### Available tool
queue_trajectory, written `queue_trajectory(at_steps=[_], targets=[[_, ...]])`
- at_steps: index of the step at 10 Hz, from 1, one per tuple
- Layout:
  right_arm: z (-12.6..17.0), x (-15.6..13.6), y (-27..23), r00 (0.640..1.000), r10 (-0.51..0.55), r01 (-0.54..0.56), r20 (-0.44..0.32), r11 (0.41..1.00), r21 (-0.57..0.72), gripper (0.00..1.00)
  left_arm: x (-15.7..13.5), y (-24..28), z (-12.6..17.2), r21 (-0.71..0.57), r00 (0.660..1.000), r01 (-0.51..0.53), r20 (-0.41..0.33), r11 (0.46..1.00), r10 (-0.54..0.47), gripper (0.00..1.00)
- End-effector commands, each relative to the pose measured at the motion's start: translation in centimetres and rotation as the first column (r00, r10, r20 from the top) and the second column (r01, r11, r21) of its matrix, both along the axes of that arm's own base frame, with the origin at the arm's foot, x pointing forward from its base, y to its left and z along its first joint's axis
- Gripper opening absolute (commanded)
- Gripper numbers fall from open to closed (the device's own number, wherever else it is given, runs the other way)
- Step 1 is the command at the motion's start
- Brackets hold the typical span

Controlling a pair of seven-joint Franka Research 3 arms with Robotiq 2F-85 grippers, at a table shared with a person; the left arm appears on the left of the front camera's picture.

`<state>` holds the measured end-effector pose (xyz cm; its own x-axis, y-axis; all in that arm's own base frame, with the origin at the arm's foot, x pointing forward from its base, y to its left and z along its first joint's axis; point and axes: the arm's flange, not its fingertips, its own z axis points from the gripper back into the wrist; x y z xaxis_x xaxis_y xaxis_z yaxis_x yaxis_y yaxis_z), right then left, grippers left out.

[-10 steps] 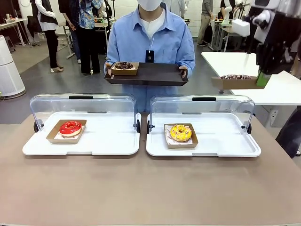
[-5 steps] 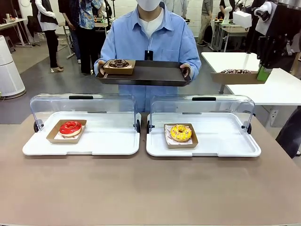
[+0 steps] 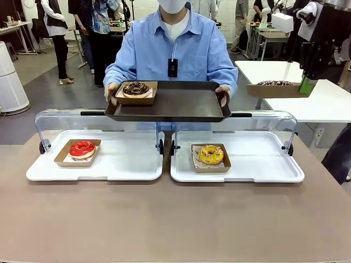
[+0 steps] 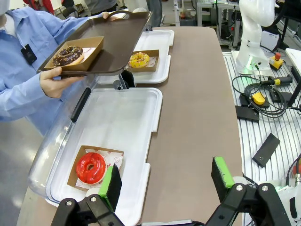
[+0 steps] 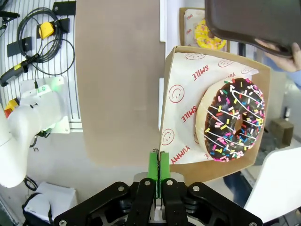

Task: Provide the desired donut to the person.
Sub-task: Place the picked Paper togo box onto the Handle tray extended by the person.

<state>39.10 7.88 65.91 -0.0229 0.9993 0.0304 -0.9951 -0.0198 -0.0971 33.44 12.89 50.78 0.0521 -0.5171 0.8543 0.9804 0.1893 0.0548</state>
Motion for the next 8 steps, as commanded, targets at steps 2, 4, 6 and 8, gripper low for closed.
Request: queue_trajectory(at_steps=[2, 4, 6, 8], targets=[[0.14, -0.06, 0.03, 1.000, -0.004, 0.004, 0.004, 1.000, -0.002, 0.00, -0.09, 0.10, 0.03, -0.017, 1.000, 0.001, 0.002, 1.000, 0.000, 1.00], [0.14, -0.06, 0.03, 1.000, -0.004, 0.004, 0.004, 1.000, -0.002, 0.00, -0.09, 0.10, 0.03, -0.017, 1.000, 0.001, 0.002, 1.000, 0.000, 1.00], [0.14, -0.06, 0.03, 1.000, -0.004, 0.004, 0.004, 1.000, -0.002, 0.00, -0.09, 0.10, 0.03, -0.017, 1.000, 0.001, 0.002, 1.000, 0.000, 1.00], [0.14, -0.06, 0.03, 1.000, -0.004, 0.004, 0.004, 1.000, -0.002, 0.00, -0.09, 0.10, 0.03, -0.017, 1.000, 0.001, 0.002, 1.000, 0.000, 1.00]])
